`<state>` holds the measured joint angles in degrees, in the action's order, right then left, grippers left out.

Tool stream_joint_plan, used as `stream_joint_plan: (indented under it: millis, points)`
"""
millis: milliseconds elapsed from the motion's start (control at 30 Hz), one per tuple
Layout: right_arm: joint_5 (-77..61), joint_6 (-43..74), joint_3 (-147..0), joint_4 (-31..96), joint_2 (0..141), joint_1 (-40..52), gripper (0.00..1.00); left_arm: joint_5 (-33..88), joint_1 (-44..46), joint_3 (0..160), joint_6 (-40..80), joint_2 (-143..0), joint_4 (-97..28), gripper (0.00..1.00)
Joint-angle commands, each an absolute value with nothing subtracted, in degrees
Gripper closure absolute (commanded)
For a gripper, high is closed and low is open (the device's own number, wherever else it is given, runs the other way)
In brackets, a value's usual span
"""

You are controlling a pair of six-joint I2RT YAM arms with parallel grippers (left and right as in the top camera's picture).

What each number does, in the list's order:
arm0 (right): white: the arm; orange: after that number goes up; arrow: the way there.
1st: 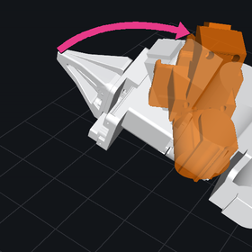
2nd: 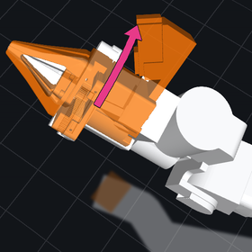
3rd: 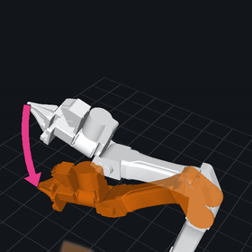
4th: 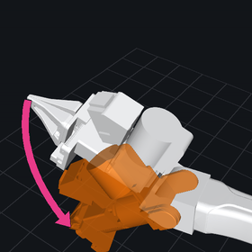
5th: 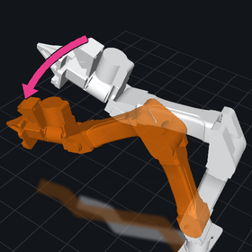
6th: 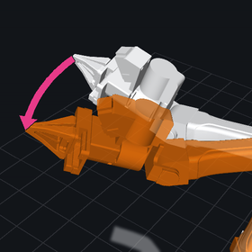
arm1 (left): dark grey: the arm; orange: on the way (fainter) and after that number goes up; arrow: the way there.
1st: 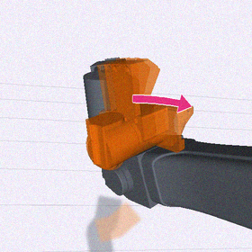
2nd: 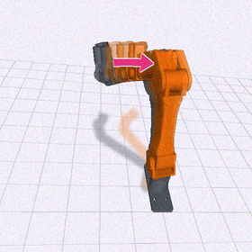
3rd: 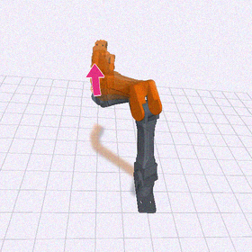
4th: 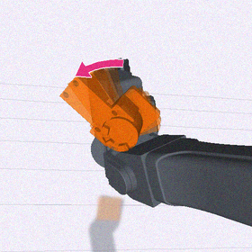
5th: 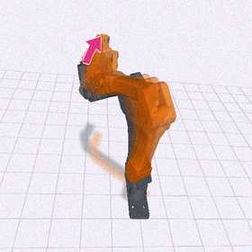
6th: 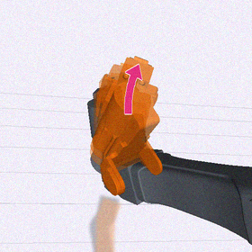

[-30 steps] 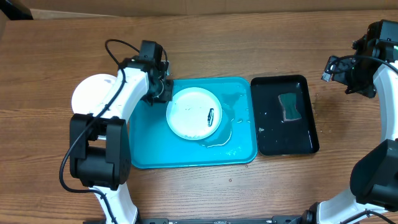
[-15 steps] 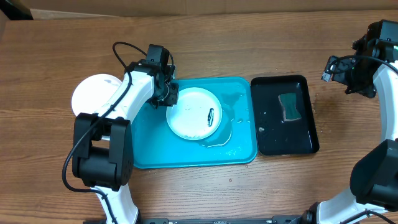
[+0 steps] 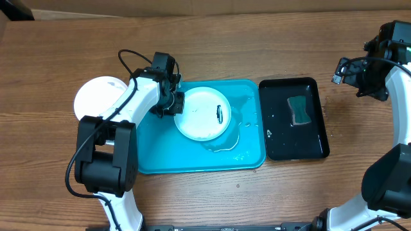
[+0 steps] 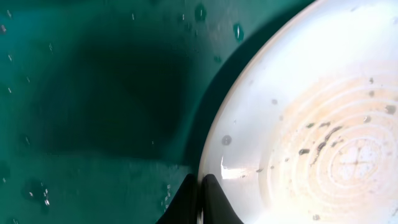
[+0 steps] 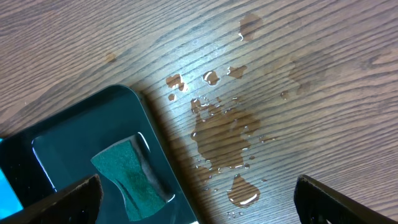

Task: Clean dirty plates on tray and stack at the side
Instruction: 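Lower right gripper into the black tray toward the sponge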

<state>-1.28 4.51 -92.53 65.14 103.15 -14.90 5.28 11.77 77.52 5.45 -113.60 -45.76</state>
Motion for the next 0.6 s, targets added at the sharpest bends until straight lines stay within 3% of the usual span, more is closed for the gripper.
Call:
stream_joint_plan:
  millis: [0,367,567]
  points:
    - [-1.4,4.7,-92.9,64.8,102.9,-15.0,0.0,6.0,12.3,77.4,7.1,-114.1,-48.9,0.96]
    - [-2.1,4.7,-92.9,62.6,102.9,-15.0,0.0,6.1,12.4,77.4,18.8,-114.1,-54.0,0.96]
    - [-18.8,4.7,-92.9,64.6,102.9,-15.0,0.0,9.3,12.4,77.4,21.1,-114.1,-53.1,0.96]
